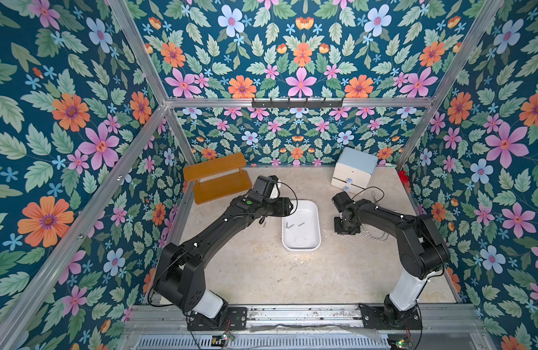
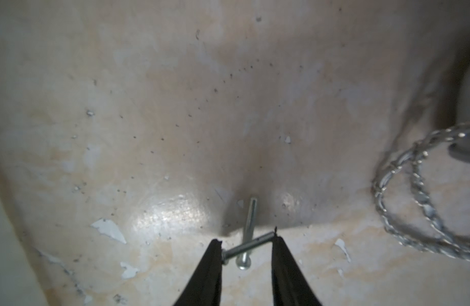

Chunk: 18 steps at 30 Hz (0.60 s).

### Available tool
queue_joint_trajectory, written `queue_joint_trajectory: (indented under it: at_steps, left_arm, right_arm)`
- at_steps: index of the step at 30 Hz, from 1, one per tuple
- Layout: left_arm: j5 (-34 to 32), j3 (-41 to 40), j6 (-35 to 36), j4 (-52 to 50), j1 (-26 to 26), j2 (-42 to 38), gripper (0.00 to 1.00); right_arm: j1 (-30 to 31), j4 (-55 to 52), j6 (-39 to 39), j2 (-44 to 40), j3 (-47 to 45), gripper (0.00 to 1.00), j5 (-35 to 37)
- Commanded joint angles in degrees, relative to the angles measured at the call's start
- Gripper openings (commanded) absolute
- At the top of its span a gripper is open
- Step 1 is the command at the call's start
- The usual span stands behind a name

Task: Take out the screws from the storage box
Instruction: Place the screw at the center of the board.

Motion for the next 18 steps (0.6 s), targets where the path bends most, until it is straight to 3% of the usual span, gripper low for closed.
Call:
queue_joint_trajectory:
  at_steps: [1,14,18]
  left_arm:
    - [0.1,-0.1,-0.4,-0.2,-0.1,-0.3,0.75]
    - [-0.1,-0.4,-0.3,-0.2,-0.2,-0.5,0.75]
    - [-0.2,-0.3,-0.3,-0.2,-0.1,-0.8,0.75]
  right_arm:
    - [0.0,0.7,0.9,-0.2,0.3,0.13,-0.5]
    - [0.0,-0.7,0.6,-2.7,0.9,0.42,0.3]
    - [0.1,-1.6,0.4,-4.4,1.7,0.42,0.2]
